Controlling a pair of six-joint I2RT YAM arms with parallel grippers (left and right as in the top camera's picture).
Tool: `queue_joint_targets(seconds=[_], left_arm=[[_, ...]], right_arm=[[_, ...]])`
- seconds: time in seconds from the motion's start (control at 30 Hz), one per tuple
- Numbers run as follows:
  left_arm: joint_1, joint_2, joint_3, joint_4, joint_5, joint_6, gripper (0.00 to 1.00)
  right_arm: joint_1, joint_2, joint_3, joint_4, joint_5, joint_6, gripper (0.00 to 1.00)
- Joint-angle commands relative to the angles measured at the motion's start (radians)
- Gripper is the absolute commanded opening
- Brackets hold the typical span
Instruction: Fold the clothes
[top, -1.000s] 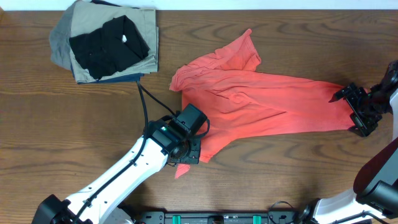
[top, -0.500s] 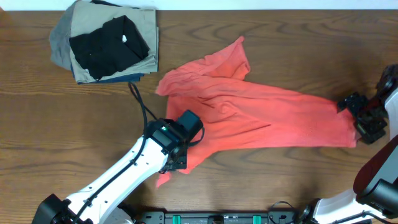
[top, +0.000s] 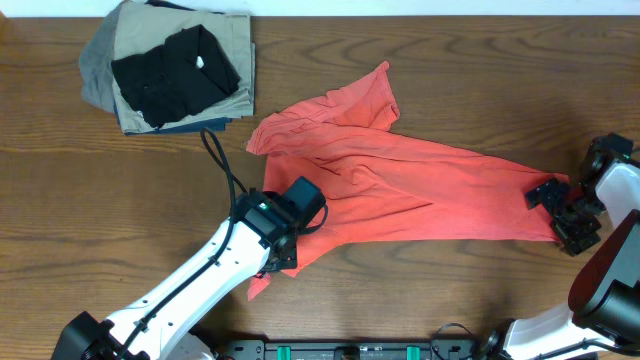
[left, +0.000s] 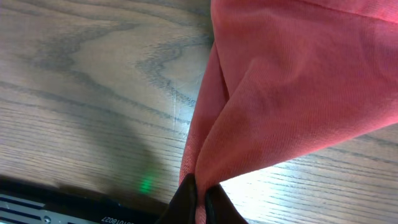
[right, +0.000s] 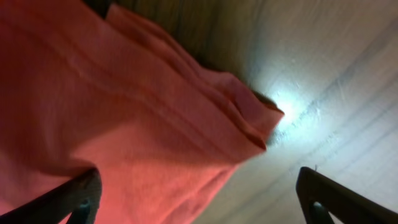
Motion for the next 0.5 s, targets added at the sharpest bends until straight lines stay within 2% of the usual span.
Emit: queue_joint_targets(seconds=[0.0,0.13,0.3,0.4,0.47], left_arm=[[0.004,0.004,0.009,-0.006,-0.023,-0.017,0.06],[0.004,0.004,0.009,-0.006,-0.023,-0.017,0.06],[0.004,0.004,0.009,-0.002,-0.023,-0.017,0.06],[0.004,0.004,0.009,0.003,-0.023,-0.017,0.06],[0.004,0.004,0.009,0.006,-0.023,-0.017,0.06]], right_arm=[[0.008,0.006,-0.017,0.034,0.046,0.018,0.93],[0.008,0.006,-0.035,0.097,0.059,0.018,0.88],[0.008,0.006,-0.039,0.133,0.053,0.018,0.72],[0.008,0.006,-0.04,0.136,0.05,0.018,0.68],[0.008,0.006,-0.042,0.136,0.051,0.018,0.62]])
